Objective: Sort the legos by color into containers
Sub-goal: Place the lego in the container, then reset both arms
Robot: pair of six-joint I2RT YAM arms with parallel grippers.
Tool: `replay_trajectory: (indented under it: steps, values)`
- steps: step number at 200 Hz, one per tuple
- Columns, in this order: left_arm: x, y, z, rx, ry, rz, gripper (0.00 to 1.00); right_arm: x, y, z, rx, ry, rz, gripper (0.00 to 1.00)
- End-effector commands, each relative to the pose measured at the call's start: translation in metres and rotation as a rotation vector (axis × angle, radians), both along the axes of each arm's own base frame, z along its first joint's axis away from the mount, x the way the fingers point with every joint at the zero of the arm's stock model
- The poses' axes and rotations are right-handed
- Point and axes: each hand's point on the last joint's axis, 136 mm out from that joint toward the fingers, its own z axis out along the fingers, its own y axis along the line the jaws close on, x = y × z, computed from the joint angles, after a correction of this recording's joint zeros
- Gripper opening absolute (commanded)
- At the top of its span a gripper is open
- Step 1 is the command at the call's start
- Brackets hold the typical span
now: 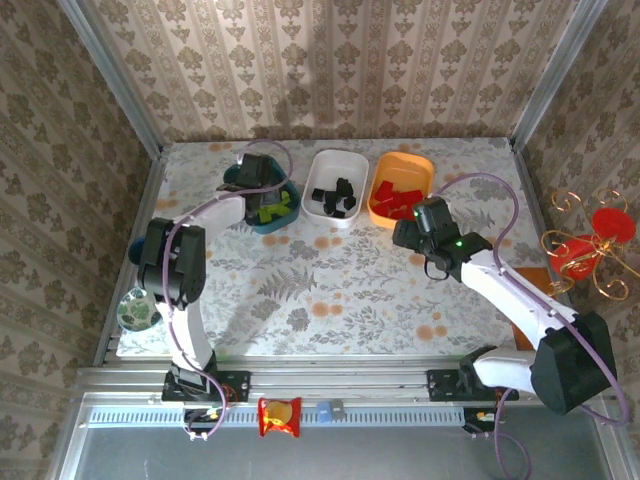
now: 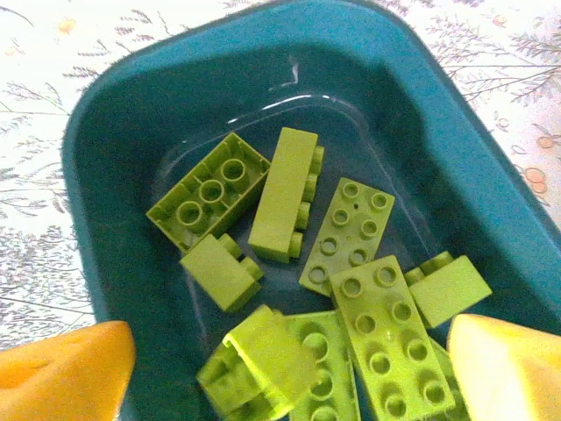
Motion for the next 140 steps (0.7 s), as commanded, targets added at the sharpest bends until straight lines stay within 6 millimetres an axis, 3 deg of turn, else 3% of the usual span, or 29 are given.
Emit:
replay_trajectory:
  steps: [1, 26, 41, 46, 62, 66, 96, 105, 120, 140]
  values:
    - [-0.021, -0.001, 0.056, -0.075, -0.114, -0.010, 1.00, -0.002, 0.004, 0.012, 0.027, -0.035, 0.019, 0.89]
    - [-0.070, -0.010, 0.085, -0.117, -0.202, -0.063, 1.00, -0.004, 0.000, 0.020, 0.010, -0.068, 0.020, 0.90]
    - [-0.099, -0.004, 0.092, -0.096, -0.256, -0.074, 1.00, -0.005, -0.005, 0.023, 0.000, -0.101, 0.011, 0.90]
    - [-0.111, -0.010, 0.093, -0.081, -0.271, -0.099, 1.00, -0.006, -0.006, 0.023, -0.001, -0.115, 0.008, 0.90]
    - [-0.132, 0.002, 0.095, -0.034, -0.317, -0.108, 1.00, -0.006, -0.010, 0.022, 0.002, -0.158, -0.011, 0.92]
    - [-0.136, 0.005, 0.092, -0.029, -0.322, -0.116, 1.00, -0.006, -0.011, 0.022, 0.007, -0.172, -0.022, 0.98]
    - [-0.147, 0.024, 0.096, 0.123, -0.509, -0.161, 1.00, -0.008, -0.028, 0.029, 0.054, -0.299, -0.137, 1.00]
    - [-0.144, 0.037, 0.090, 0.190, -0.531, -0.144, 1.00, -0.010, -0.036, 0.033, 0.037, -0.326, -0.173, 1.00]
    - [-0.134, 0.077, 0.075, 0.263, -0.495, -0.026, 1.00, -0.013, -0.050, 0.039, 0.004, -0.349, -0.233, 1.00]
    - [-0.120, 0.091, 0.050, 0.295, -0.435, -0.043, 1.00, -0.015, -0.063, 0.041, -0.060, -0.353, -0.256, 1.00]
